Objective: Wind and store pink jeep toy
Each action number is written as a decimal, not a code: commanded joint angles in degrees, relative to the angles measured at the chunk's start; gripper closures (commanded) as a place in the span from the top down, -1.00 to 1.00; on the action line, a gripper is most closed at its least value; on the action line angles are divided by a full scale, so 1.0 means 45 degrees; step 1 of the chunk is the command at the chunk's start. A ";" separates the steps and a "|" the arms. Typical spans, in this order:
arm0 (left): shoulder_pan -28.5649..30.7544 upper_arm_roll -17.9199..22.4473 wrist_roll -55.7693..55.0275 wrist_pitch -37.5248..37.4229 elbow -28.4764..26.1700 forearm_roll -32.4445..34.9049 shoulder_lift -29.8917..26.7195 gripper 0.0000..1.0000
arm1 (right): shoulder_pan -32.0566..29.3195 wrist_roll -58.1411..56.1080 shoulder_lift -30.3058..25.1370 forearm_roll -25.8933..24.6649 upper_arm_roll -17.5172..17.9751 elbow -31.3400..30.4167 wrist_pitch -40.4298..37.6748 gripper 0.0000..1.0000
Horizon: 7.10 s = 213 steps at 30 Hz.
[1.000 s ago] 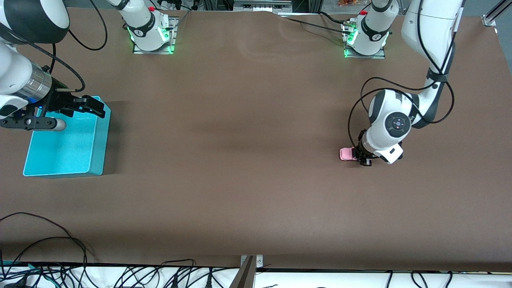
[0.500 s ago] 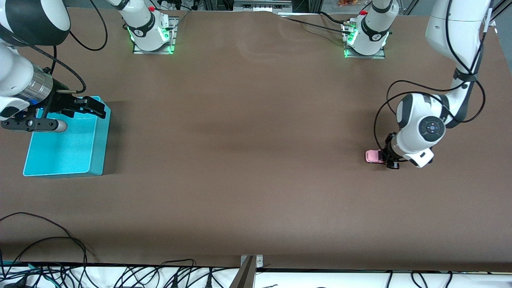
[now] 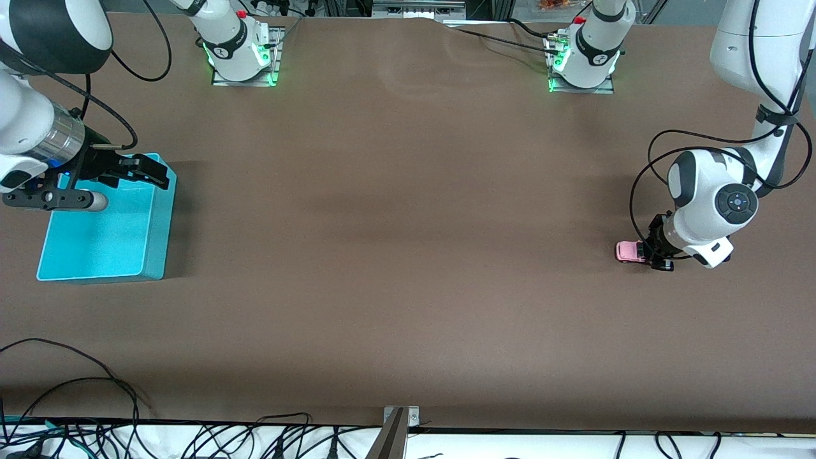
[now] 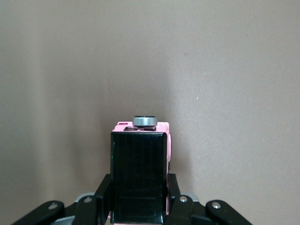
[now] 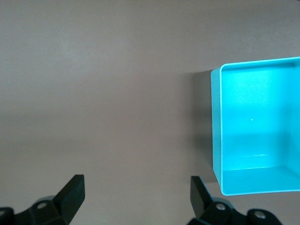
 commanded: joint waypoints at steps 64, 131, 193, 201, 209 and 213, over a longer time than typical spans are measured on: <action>0.0331 -0.0923 1.9099 -0.9407 0.7470 -0.1836 -0.3254 1.00 | 0.0006 -0.0043 0.0103 -0.0072 0.0019 0.0367 -0.0218 1.00; 0.0780 -0.2017 1.9609 -0.9233 0.4637 -0.1681 -0.5246 1.00 | 0.0123 0.0445 0.0161 -0.0228 0.0078 0.0348 -0.0296 1.00; 0.0799 -0.1997 1.9590 -0.9233 0.4598 -0.1661 -0.5169 1.00 | -0.1517 0.0582 -0.1127 -0.0170 0.0175 -0.8596 0.7085 1.00; 0.0819 -0.1997 1.9590 -0.9253 0.4598 -0.1661 -0.5188 1.00 | -0.1772 0.2081 -0.1109 -0.0053 0.0195 -0.9202 0.7339 1.00; 0.0838 -0.1997 1.9590 -0.9253 0.4598 -0.1661 -0.5188 1.00 | -0.1772 0.6490 -0.0720 -0.0053 0.0195 -0.9965 0.8882 1.00; 0.0838 -0.1997 1.9590 -0.9253 0.4579 -0.1661 -0.5188 1.00 | -0.1772 0.8703 -0.0366 -0.0072 0.0195 -1.0023 0.9780 1.00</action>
